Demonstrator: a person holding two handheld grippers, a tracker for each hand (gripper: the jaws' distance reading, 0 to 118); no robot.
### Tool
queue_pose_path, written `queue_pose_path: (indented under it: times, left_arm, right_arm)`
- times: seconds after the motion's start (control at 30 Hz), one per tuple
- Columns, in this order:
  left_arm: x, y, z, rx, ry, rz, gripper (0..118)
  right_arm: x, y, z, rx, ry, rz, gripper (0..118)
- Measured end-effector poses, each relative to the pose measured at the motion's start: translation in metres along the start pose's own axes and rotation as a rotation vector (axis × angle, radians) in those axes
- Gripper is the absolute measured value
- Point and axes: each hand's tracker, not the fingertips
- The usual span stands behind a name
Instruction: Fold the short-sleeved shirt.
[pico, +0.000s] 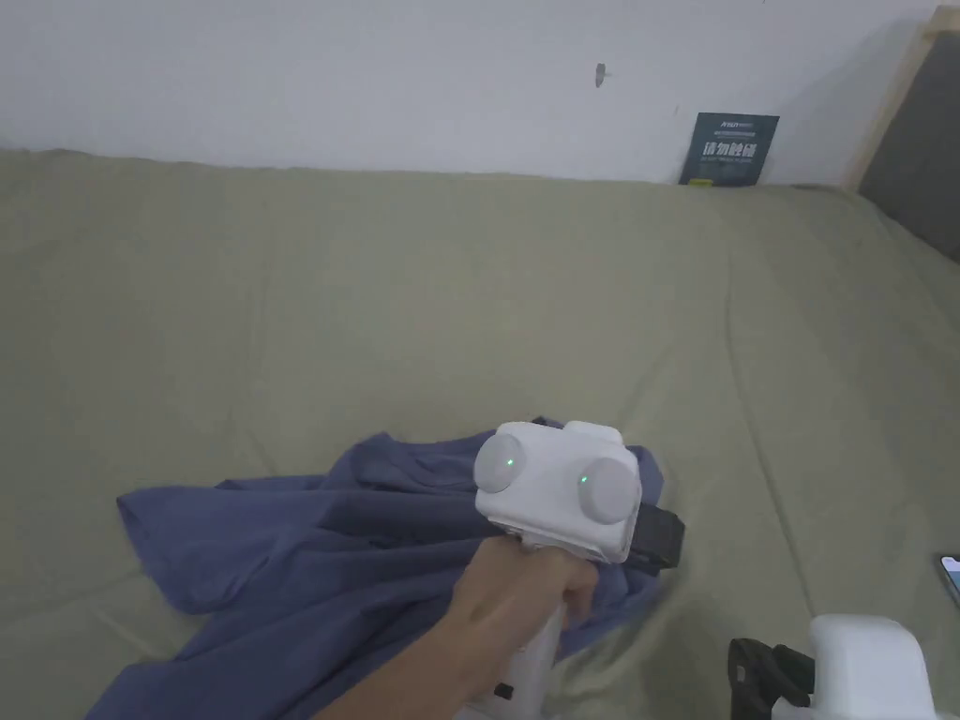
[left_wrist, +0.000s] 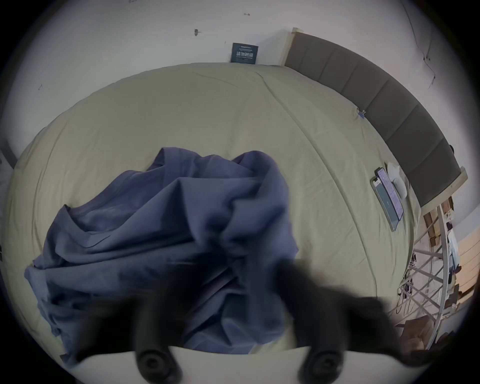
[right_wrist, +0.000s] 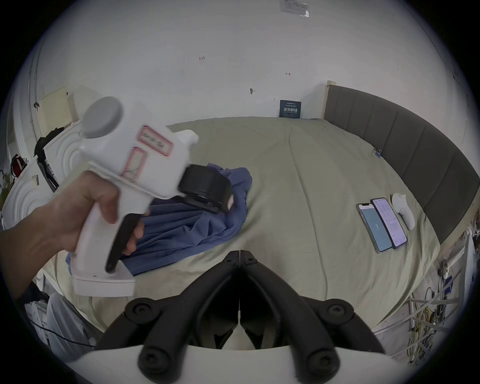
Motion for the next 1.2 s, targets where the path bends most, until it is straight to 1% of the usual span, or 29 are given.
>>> queue_pose_path:
  times: [0.03,0.07,0.1,0.13,0.23,0.27,0.3,0.33,0.37,0.4,0.43,0.5,0.57,0.6,0.67,0.73,0.9,0.97,1.03,1.07,1.13,1.17,1.2]
  left_arm:
    - [-0.001,-0.009,0.019,0.116,-0.016,-0.064,115]
    - [-0.003,-0.007,0.034,0.072,0.002,-0.012,115]
    - [-0.006,-0.013,0.054,0.09,0.013,-0.003,115]
    - [-0.012,-0.028,0.075,0.13,0.012,0.041,115]
    - [-0.045,-0.065,0.13,0.233,-0.011,0.091,114]
    - [-0.054,-0.081,0.149,0.281,-0.022,0.111,112]
    - [-0.065,-0.099,0.174,0.381,-0.011,0.097,102]
    - [-0.076,-0.118,0.196,0.42,-0.005,0.091,65]
    - [-0.081,-0.139,0.218,0.468,0.033,0.101,14]
    - [-0.084,-0.16,0.235,0.525,0.096,0.111,1]
    - [-0.086,-0.182,0.255,0.507,0.165,0.148,1]
    - [-0.101,-0.216,0.279,0.598,0.233,0.142,1]
    - [-0.11,-0.244,0.301,0.589,0.315,0.156,1]
    - [-0.117,-0.256,0.31,0.571,0.355,0.152,1]
    - [-0.128,-0.279,0.317,0.571,0.395,0.181,1]
    - [-0.141,-0.299,0.317,0.548,0.395,0.219,1]
    - [-0.16,-0.33,0.313,0.465,0.383,0.297,1]
    - [-0.171,-0.332,0.305,0.407,0.339,0.317,1]
    - [-0.181,-0.328,0.293,0.333,0.312,0.31,1]
    - [-0.185,-0.323,0.286,0.29,0.305,0.309,1]
    - [-0.187,-0.323,0.27,0.278,0.325,0.322,3]
    - [-0.189,-0.32,0.261,0.258,0.322,0.331,11]
    - [-0.192,-0.315,0.253,0.224,0.31,0.343,38]
  right_arm:
    - [0.0,0.001,0.003,0.004,0.004,-0.002,0]
    - [-0.001,0.002,0.005,0.012,0.007,-0.003,0]
    - [-0.003,0.003,0.009,0.022,0.005,-0.002,0]
    - [-0.004,0.005,0.012,0.029,0.003,-0.003,0]
    - [-0.011,0.01,0.024,0.064,0.026,-0.003,0]
    - [-0.014,0.011,0.027,0.073,0.024,0.0,0]
    - [-0.017,0.012,0.032,0.09,0.03,-0.001,0]
    - [-0.019,0.012,0.035,0.104,0.043,-0.005,0]
    - [-0.023,0.013,0.039,0.112,0.05,-0.007,0]
    - [-0.026,0.013,0.041,0.123,0.054,-0.007,0]
    - [-0.03,0.013,0.043,0.132,0.054,-0.002,0]
    - [-0.037,0.012,0.046,0.15,0.057,0.015,0]
    - [-0.045,0.01,0.05,0.164,0.061,0.019,0]
    - [-0.048,0.009,0.052,0.174,0.083,0.017,0]
    - [-0.055,0.005,0.056,0.202,0.098,0.016,0]
    - [-0.065,0.002,0.06,0.227,0.098,0.027,0]
    - [-0.083,-0.002,0.065,0.212,0.124,0.035,0]
    - [-0.089,-0.004,0.064,0.198,0.128,0.059,0]
    - [-0.092,-0.005,0.062,0.19,0.132,0.065,0]
    - [-0.093,-0.005,0.061,0.178,0.137,0.063,0]
    - [-0.095,-0.005,0.058,0.173,0.143,0.057,0]
    - [-0.095,-0.005,0.056,0.17,0.145,0.058,0]
    - [-0.096,-0.006,0.054,0.167,0.143,0.059,0]
